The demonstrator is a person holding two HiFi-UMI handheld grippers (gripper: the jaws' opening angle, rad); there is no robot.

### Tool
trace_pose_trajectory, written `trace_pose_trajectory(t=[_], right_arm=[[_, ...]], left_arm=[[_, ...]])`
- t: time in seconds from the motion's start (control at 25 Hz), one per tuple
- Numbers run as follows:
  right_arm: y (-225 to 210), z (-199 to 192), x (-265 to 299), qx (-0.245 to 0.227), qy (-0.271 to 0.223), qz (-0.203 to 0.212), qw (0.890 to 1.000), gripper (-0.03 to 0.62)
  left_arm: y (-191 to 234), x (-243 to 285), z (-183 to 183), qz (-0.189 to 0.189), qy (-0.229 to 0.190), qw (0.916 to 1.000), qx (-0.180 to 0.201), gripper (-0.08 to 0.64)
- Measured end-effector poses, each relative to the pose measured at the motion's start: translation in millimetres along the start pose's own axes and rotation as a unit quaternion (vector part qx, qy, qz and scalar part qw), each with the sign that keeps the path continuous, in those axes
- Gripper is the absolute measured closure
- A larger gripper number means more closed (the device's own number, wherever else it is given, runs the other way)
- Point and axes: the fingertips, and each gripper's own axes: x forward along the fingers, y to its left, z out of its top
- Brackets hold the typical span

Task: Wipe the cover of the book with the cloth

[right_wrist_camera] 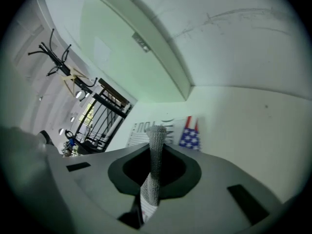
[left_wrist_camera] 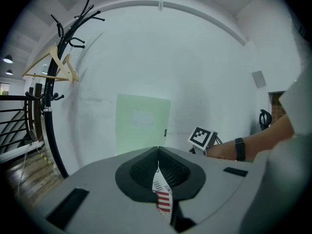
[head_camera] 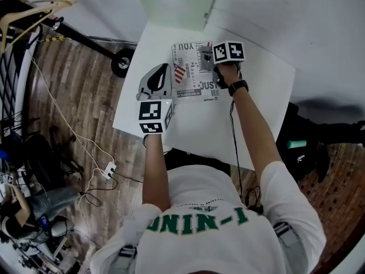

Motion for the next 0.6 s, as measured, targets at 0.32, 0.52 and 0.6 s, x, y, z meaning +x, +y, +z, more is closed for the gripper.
trace_pose_trajectory(t=[0.32, 0.52, 0.6], right_arm=[[114, -34, 63, -0.052, 0.046, 0.085, 0.994, 0.557], [98, -39, 64, -0.061, 0.049, 0.052, 0.996, 0.557], [79, -34, 52, -0.051, 0.039, 0.039, 0.997, 0.558]], left_arm=[[22, -20, -5, 0.033, 0.009, 0.9994, 0.001, 0.546], [25, -20, -4, 0.037, 0.007, 0.9993, -0.002, 0.546], [19, -16, -4, 0.03, 0.007, 0.9995, -0.002, 0.545]])
